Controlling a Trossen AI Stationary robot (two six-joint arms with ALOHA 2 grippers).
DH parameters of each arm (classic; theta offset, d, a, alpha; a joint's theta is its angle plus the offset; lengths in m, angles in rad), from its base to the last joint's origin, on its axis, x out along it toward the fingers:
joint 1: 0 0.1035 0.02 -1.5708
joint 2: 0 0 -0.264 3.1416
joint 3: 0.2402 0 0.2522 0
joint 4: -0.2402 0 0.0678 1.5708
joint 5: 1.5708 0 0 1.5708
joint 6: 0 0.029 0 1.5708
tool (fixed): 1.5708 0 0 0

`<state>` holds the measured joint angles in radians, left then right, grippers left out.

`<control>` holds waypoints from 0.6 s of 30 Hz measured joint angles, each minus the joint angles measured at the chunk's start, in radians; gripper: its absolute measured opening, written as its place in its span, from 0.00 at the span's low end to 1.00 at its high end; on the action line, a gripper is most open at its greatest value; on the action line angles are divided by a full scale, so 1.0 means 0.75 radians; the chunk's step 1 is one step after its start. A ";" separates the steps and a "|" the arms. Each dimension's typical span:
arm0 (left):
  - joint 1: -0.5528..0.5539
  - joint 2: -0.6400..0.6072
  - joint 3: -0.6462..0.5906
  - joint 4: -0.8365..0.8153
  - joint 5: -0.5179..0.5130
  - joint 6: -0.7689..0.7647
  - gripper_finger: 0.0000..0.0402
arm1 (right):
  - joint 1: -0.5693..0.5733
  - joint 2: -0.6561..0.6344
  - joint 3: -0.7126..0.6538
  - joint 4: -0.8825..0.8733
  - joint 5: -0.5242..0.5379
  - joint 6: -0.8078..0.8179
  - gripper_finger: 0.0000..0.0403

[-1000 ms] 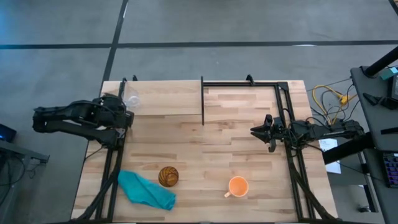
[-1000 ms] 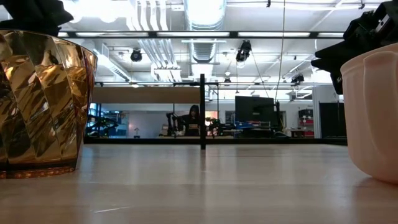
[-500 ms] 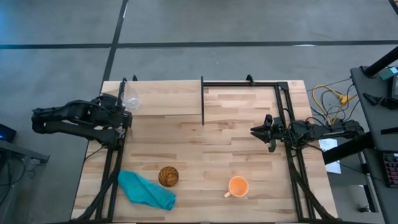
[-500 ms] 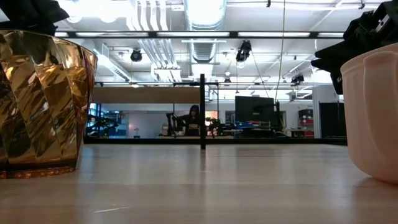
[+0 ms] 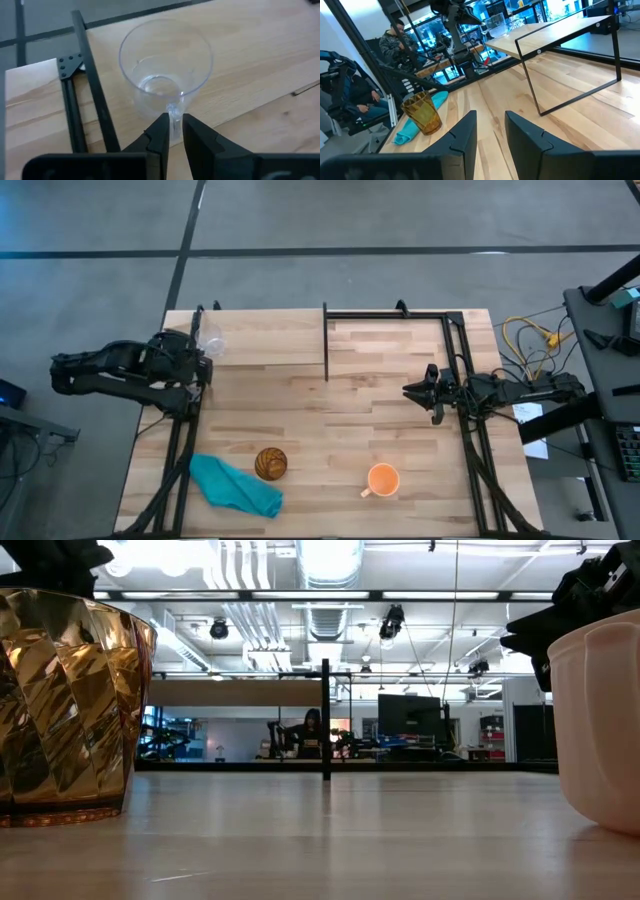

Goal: Stack small to large cups/mugs on shelf
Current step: Put the transparent mug on the shelf, then put the yellow mug on the shelf

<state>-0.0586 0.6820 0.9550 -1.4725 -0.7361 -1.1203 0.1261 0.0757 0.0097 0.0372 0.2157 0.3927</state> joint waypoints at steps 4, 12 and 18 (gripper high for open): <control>0.000 -0.016 0.032 0.003 0.003 0.006 0.10 | 0.000 0.000 0.000 0.000 0.000 0.000 0.24; 0.001 -0.009 0.105 0.026 0.094 0.049 0.10 | 0.000 0.000 -0.001 0.003 0.000 0.010 0.24; 0.000 0.041 0.135 0.271 0.171 0.444 0.10 | 0.000 0.000 -0.001 0.015 0.000 0.011 0.24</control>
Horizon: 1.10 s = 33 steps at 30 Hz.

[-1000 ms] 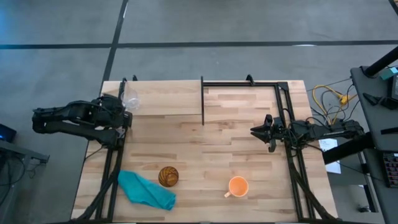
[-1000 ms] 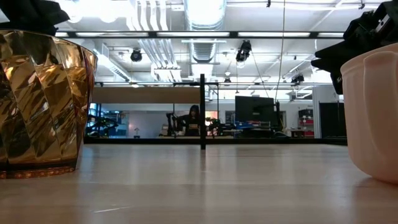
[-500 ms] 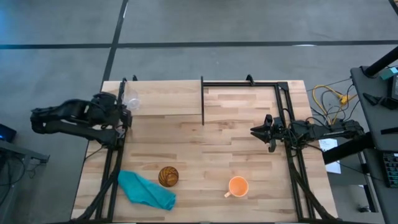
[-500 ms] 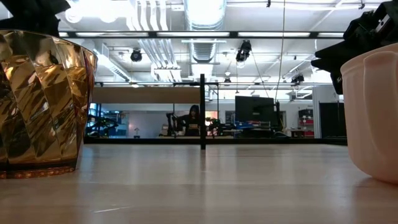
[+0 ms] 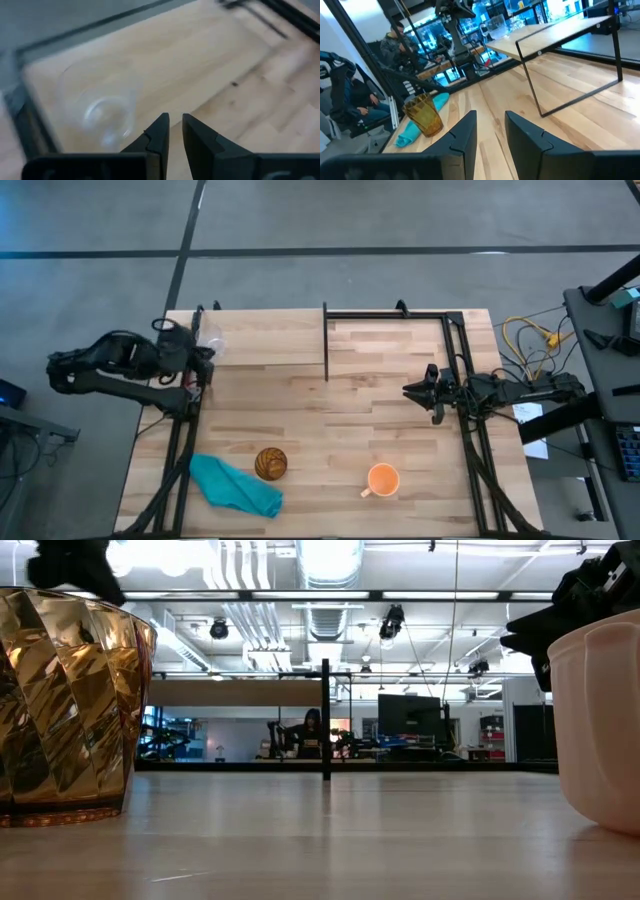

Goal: Stack small to large cups/mugs on shelf
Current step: Put the yellow mug on the shelf

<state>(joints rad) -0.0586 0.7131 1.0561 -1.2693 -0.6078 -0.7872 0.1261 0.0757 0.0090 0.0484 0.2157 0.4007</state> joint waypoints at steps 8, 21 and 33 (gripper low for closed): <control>-0.002 0.138 0.000 0.363 0.286 0.600 0.10 | 0.000 -0.001 0.000 0.242 -0.044 -0.015 0.24; -0.001 0.482 0.000 0.597 0.306 0.674 0.10 | 0.001 0.150 0.263 0.156 -0.119 -0.174 0.24; -0.002 0.567 -0.001 0.979 0.321 0.756 0.10 | 0.001 0.752 1.093 -0.922 -0.224 -0.041 0.24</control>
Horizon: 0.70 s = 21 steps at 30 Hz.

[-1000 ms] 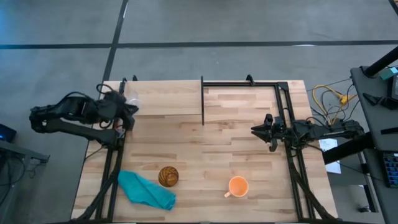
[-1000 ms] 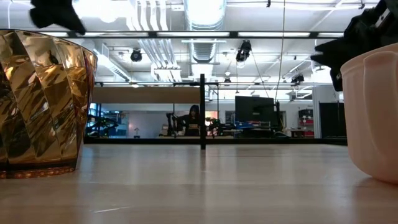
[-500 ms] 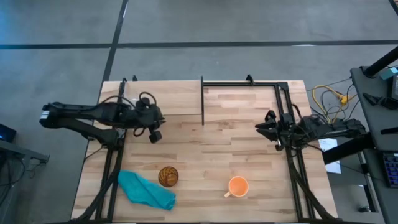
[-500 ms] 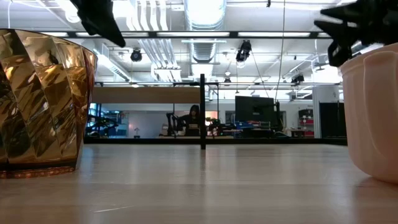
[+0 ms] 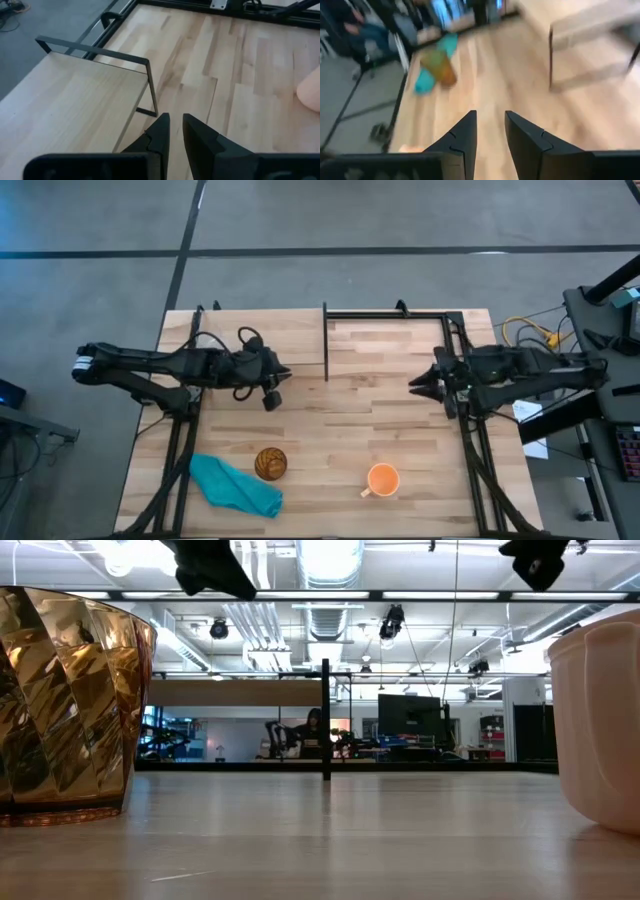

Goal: Stack small to large cups/mugs on shelf
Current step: Put the yellow mug on the shelf

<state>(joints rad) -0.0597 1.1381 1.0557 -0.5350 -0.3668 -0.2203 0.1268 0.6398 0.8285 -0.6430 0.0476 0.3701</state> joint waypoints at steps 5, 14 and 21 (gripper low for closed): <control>0.000 -0.002 -0.003 -0.003 0.002 0.001 0.10 | 0.000 0.278 0.245 -0.300 -0.167 0.263 0.24; 0.000 -0.014 -0.003 0.004 0.001 0.039 0.10 | 0.002 0.681 0.427 -0.391 -0.566 0.302 0.23; -0.004 -0.022 -0.003 0.003 0.001 0.060 0.10 | 0.075 0.893 0.462 -0.398 -0.596 0.519 0.22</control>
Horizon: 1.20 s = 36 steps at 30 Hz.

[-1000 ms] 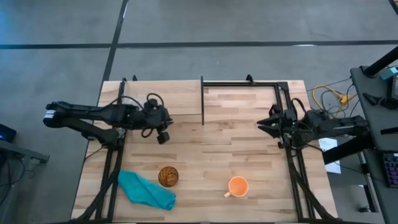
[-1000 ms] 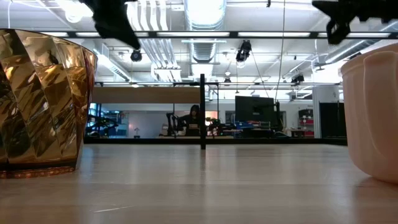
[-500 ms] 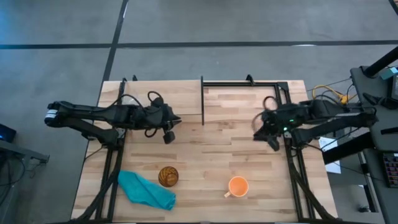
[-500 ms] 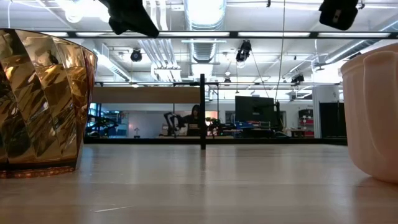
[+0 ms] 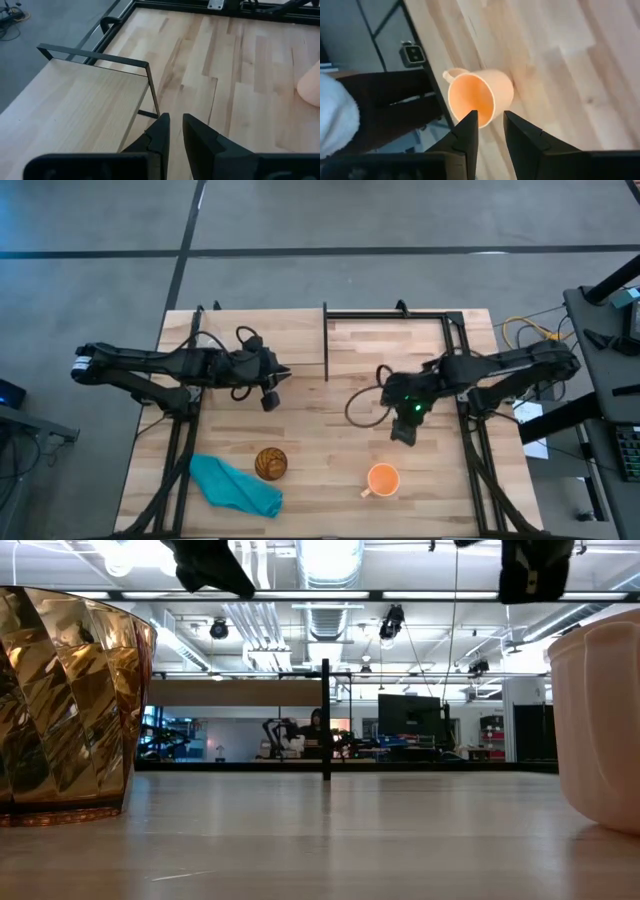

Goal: Stack small to large cups/mugs on shelf
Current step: Put the yellow mug on the shelf

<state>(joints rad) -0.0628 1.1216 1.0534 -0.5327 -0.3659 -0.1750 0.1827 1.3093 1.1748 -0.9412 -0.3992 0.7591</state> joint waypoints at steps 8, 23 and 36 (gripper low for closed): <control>0.000 -0.017 0.000 0.003 -0.003 0.104 0.10 | 0.217 0.166 0.043 0.008 -0.044 0.244 0.21; -0.001 -0.045 0.020 0.177 -0.008 0.174 0.10 | 0.338 0.490 0.171 0.009 -0.027 0.209 0.17; -0.005 -0.045 0.039 0.178 -0.007 0.174 0.10 | 0.337 0.476 0.173 -0.094 0.149 0.266 0.17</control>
<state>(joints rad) -0.0666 1.0878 1.0828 -0.3996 -0.3710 -0.0448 0.4358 1.6662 1.3045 -1.0119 -0.2874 0.9584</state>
